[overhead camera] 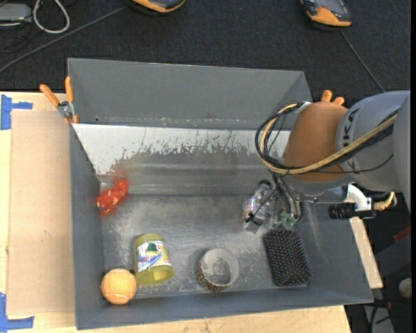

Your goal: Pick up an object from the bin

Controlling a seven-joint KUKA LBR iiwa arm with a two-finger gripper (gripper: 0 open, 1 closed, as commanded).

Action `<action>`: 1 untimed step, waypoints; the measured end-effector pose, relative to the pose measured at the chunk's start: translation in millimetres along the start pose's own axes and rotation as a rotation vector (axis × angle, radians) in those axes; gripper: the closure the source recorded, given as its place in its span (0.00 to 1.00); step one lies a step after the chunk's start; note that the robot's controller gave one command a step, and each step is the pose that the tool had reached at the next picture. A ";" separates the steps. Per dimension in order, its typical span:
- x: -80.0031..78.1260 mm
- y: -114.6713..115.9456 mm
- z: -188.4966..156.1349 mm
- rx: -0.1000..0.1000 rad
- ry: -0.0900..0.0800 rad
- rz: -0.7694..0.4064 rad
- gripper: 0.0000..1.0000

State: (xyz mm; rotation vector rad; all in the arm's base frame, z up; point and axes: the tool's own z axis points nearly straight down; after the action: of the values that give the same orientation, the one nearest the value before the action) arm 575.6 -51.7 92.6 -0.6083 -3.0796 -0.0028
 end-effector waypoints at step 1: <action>2.1 -0.5 -43.1 0.002 0.008 -0.001 1.00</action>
Offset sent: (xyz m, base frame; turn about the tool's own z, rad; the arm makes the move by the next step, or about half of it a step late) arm -0.0027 0.0003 0.0398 -0.0006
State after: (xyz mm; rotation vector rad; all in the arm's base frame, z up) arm 573.6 -51.5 135.6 -0.6051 -3.0719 -0.0026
